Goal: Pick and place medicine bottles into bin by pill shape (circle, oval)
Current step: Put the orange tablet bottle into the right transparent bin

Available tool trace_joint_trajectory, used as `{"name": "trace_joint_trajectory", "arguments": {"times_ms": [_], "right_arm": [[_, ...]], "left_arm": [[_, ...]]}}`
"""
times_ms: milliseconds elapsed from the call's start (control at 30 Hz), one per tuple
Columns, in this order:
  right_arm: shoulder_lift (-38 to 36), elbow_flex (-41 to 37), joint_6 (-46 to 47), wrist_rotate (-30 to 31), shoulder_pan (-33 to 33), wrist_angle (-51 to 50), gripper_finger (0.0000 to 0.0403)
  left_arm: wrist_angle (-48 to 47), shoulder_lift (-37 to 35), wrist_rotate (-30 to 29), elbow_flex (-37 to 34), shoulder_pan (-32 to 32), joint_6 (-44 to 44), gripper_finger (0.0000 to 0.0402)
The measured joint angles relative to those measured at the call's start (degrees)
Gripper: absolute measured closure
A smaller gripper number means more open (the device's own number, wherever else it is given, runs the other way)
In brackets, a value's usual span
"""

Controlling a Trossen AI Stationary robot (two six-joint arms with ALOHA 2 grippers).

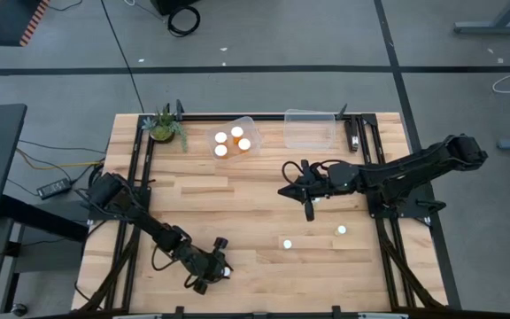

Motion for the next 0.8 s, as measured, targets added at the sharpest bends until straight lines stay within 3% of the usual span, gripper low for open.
{"name": "trace_joint_trajectory", "arguments": {"times_ms": [333,800], "right_arm": [[-0.02,-0.04,0.42,-0.42,-0.01,-3.59,0.0383],[0.26,-0.04,1.11,-0.42,-0.01,-7.01,0.0383]], "left_arm": [[-2.92,-2.17,0.69,-0.15,1.52,-1.59,0.0285],[-7.87,-2.23,2.66,2.69,8.46,-1.99,0.0288]]}}
